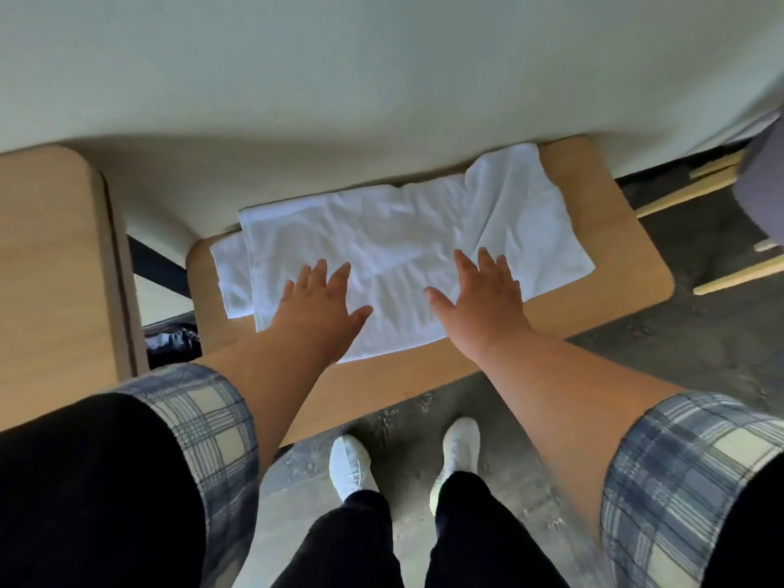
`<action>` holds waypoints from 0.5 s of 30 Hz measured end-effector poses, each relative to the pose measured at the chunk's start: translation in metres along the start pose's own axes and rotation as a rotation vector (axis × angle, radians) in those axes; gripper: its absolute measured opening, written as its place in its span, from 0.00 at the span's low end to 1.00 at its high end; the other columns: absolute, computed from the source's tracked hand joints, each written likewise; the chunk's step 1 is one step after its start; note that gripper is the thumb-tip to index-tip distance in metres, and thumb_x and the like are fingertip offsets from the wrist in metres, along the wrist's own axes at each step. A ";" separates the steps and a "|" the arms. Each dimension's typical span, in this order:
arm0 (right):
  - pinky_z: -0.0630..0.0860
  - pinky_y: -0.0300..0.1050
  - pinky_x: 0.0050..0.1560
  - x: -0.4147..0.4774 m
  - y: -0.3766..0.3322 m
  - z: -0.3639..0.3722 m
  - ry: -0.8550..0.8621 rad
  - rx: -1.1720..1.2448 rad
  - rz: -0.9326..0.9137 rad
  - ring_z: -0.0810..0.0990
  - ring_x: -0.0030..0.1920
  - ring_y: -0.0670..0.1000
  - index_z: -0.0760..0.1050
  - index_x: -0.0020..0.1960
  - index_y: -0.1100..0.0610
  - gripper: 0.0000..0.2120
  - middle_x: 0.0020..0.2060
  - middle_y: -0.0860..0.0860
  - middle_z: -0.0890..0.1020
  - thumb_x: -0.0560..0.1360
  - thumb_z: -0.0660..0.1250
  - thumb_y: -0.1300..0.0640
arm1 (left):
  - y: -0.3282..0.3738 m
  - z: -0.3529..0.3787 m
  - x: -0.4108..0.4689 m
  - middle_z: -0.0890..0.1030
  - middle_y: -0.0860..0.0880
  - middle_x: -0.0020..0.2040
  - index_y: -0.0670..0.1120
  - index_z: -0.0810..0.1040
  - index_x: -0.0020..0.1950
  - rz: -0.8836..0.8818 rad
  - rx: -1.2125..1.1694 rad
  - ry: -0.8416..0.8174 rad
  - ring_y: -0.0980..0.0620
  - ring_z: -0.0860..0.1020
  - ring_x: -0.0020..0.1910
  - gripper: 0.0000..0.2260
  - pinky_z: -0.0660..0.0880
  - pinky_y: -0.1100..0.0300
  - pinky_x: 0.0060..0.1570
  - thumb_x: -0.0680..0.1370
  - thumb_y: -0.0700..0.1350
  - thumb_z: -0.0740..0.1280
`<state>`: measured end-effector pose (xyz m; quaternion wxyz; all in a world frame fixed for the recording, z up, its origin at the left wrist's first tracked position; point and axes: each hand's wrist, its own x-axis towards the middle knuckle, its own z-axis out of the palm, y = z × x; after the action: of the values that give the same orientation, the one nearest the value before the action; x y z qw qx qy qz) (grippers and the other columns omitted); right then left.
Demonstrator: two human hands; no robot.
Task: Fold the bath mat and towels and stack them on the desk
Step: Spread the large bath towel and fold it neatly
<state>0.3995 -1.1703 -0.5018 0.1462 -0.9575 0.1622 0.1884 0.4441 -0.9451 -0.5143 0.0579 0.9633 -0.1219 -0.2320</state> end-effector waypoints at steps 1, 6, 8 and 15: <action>0.46 0.60 0.78 0.021 0.002 0.007 0.006 0.009 0.001 0.41 0.80 0.56 0.46 0.81 0.46 0.38 0.81 0.52 0.46 0.77 0.51 0.30 | 0.003 0.010 0.017 0.47 0.44 0.81 0.52 0.45 0.81 -0.021 -0.023 0.006 0.44 0.45 0.79 0.34 0.46 0.46 0.76 0.80 0.65 0.54; 0.44 0.59 0.78 0.137 -0.004 0.049 0.059 0.056 -0.044 0.40 0.80 0.56 0.49 0.81 0.46 0.35 0.81 0.52 0.46 0.79 0.54 0.34 | 0.004 0.058 0.100 0.47 0.46 0.81 0.52 0.44 0.81 -0.080 -0.109 0.032 0.46 0.45 0.79 0.34 0.45 0.49 0.77 0.81 0.63 0.55; 0.43 0.61 0.78 0.177 -0.012 0.073 0.099 0.118 -0.019 0.40 0.80 0.58 0.49 0.80 0.45 0.34 0.81 0.53 0.44 0.79 0.54 0.34 | 0.002 0.079 0.130 0.46 0.46 0.81 0.52 0.45 0.81 -0.080 -0.132 0.072 0.46 0.44 0.79 0.33 0.44 0.48 0.77 0.81 0.62 0.55; 0.35 0.68 0.74 0.241 -0.024 0.165 0.051 0.051 0.069 0.34 0.78 0.60 0.42 0.79 0.40 0.41 0.80 0.50 0.40 0.72 0.45 0.24 | -0.015 0.117 0.205 0.53 0.47 0.80 0.53 0.53 0.80 -0.080 -0.169 0.262 0.46 0.48 0.79 0.27 0.43 0.47 0.76 0.81 0.57 0.53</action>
<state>0.5677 -1.1542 -0.7414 0.1600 -0.9518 0.2035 0.1648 0.5696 -0.9903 -0.7093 0.1448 0.9811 -0.0551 -0.1158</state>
